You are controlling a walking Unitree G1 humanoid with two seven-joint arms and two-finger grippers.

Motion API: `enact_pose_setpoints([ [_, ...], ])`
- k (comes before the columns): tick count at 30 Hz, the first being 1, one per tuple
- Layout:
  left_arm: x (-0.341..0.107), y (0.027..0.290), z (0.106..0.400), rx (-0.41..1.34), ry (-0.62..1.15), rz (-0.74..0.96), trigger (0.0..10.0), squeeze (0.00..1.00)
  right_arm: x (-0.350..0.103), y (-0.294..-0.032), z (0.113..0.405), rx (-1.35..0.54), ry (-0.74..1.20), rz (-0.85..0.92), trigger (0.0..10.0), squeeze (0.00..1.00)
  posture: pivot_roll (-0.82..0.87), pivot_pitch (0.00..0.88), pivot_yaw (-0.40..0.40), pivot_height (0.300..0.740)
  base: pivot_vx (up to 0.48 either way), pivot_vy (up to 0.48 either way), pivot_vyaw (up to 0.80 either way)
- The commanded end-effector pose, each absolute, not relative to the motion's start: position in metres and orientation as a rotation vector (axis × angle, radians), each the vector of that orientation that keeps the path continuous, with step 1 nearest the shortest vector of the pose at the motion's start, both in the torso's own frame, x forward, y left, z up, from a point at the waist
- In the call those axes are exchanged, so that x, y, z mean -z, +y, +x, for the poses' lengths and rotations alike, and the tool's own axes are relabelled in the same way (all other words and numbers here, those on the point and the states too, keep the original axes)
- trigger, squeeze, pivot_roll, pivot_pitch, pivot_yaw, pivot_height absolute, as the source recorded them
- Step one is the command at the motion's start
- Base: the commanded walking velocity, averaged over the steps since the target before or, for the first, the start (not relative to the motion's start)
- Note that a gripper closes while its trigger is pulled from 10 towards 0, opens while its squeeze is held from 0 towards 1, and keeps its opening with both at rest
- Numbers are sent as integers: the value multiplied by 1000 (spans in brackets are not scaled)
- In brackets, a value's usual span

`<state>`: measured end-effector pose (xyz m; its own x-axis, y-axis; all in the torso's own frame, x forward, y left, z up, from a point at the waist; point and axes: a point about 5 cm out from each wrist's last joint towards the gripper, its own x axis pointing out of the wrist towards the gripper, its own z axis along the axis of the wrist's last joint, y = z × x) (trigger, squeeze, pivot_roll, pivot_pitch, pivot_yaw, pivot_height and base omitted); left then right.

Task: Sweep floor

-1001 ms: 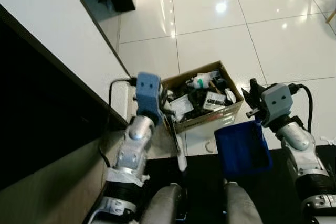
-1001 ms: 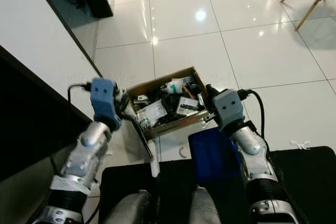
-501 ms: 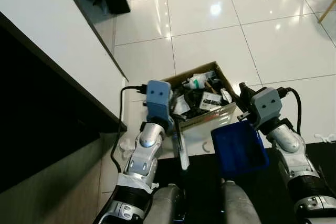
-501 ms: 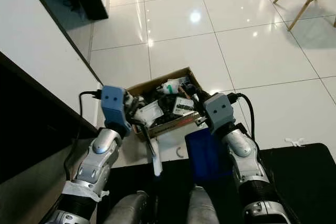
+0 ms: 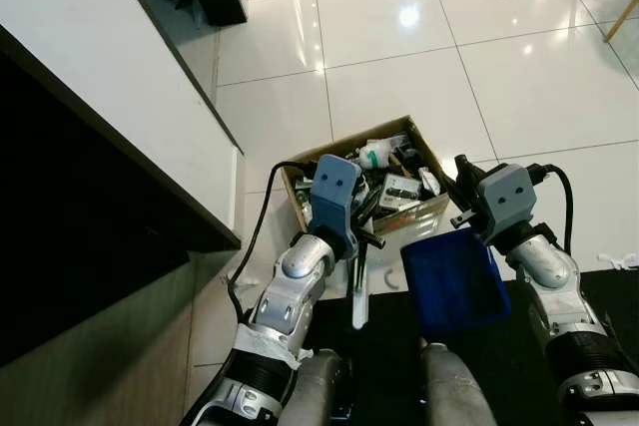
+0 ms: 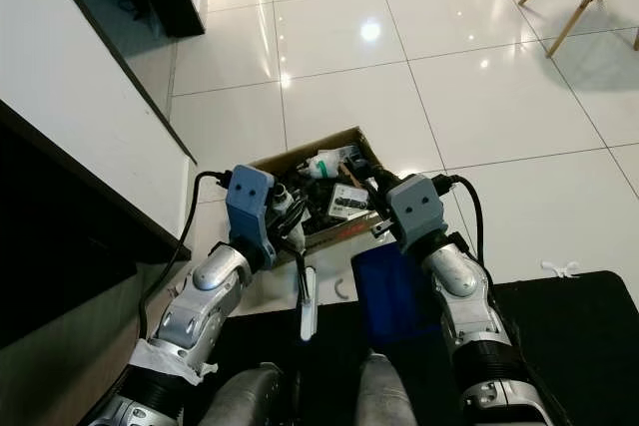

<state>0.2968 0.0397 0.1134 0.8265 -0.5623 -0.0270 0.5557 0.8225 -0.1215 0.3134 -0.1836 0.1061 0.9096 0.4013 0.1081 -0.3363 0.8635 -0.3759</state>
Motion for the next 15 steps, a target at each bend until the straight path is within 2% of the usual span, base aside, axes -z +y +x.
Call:
enact_pose_setpoints([
  [1, -108, 19, 286, 666, 119, -237, 10000, 0, -78, -174, 304, -411, -69, -268, 10000, 0, -6, 279, 145, 740, 0, 0, 0],
  [15, -131, -5, 285, 824, 88, -285, 10000, 0, -80, -175, 306, -401, -75, -269, 10000, 0, -15, 276, 147, 740, 0, 0, 0],
])
